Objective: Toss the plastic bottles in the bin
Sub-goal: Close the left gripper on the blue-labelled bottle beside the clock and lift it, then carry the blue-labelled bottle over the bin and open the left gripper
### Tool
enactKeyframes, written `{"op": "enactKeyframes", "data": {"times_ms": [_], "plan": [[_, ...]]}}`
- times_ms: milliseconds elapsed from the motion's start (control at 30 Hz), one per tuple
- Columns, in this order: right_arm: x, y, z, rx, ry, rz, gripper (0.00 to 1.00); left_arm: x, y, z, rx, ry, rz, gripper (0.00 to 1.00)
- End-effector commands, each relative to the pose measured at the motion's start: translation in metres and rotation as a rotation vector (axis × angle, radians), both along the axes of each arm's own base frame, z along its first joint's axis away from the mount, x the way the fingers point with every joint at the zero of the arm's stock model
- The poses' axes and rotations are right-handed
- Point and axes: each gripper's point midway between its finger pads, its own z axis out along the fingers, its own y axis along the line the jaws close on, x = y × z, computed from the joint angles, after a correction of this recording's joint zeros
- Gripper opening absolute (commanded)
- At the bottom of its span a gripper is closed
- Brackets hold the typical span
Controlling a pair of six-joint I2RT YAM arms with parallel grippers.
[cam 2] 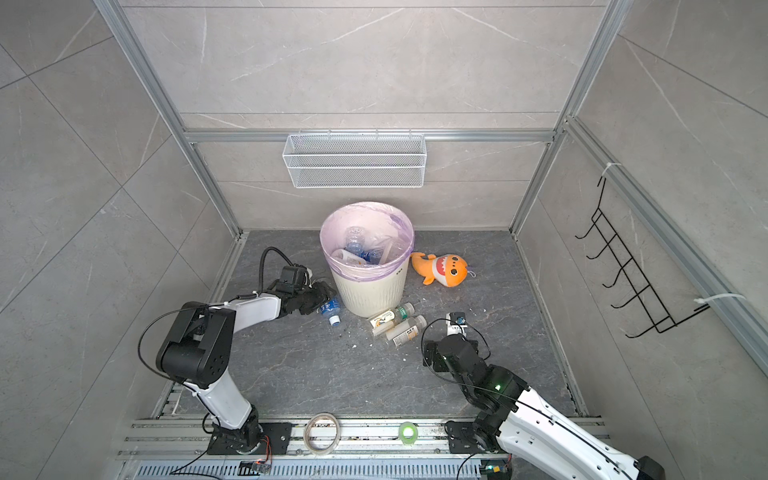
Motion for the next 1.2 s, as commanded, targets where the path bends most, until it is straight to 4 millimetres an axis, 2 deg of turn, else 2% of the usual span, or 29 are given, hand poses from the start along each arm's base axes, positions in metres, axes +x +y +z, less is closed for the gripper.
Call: {"op": "enactKeyframes", "data": {"times_ms": [0,467,633,933,1167], "plan": [[0.001,0.000,-0.002,0.007,-0.002,-0.007,0.99,-0.008,-0.003,0.026,0.018,-0.075,-0.056,0.65],[0.002,0.005,-0.004,0.004,0.010,0.017,0.99,-0.075,0.011,0.056,0.210,-0.209,-0.161,0.64],[0.002,0.007,-0.005,0.001,0.015,0.023,0.99,-0.099,0.015,0.061,0.257,-0.276,-0.188,0.63],[0.002,0.007,-0.005,0.004,0.015,0.027,0.99,-0.135,0.033,0.063,0.265,-0.366,-0.186,0.64],[0.002,0.009,-0.006,-0.004,0.025,0.031,0.99,-0.156,0.045,0.072,0.255,-0.430,-0.172,0.64]]}}
